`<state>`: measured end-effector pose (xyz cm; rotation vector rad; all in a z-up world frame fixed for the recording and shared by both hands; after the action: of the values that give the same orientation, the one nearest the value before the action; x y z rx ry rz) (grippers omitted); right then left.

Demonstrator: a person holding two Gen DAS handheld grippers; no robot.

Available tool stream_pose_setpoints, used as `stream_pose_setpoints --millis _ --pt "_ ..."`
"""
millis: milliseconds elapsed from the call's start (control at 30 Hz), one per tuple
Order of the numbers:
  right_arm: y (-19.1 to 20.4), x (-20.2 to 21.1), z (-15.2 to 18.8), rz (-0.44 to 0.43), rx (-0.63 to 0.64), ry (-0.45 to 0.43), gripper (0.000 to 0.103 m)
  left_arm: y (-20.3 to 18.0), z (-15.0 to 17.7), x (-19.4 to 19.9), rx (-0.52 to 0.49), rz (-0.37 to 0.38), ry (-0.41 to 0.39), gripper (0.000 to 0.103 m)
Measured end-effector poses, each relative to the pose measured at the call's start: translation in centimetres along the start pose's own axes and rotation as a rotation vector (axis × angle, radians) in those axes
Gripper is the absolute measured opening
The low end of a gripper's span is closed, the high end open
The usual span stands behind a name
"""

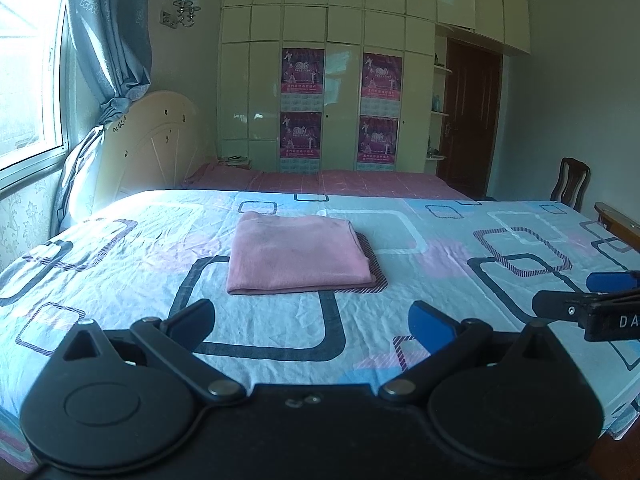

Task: Fold small clothes

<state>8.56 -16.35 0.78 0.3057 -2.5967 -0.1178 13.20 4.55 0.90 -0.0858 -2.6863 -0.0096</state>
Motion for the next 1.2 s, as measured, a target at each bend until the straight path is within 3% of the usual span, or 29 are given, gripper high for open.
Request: stream_pose_setpoints --millis 1200 --pt "0.1 1.1 0.2 -0.014 0.016 -0.016 0.103 -0.1 0.1 1.3 -0.003 0.0 -0.021 0.102"
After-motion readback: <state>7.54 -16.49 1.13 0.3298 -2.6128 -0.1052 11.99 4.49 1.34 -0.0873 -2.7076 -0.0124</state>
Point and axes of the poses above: each gripper's, at about its wrist camera, not at the fingertips, and x roughly against the way its jaws point, y to its left, z to its underside, the point moved 6 cm from there along -x, roughly the way its jaws point, and after that the axes turned 1 degree about -y, right-handed, at the moved point
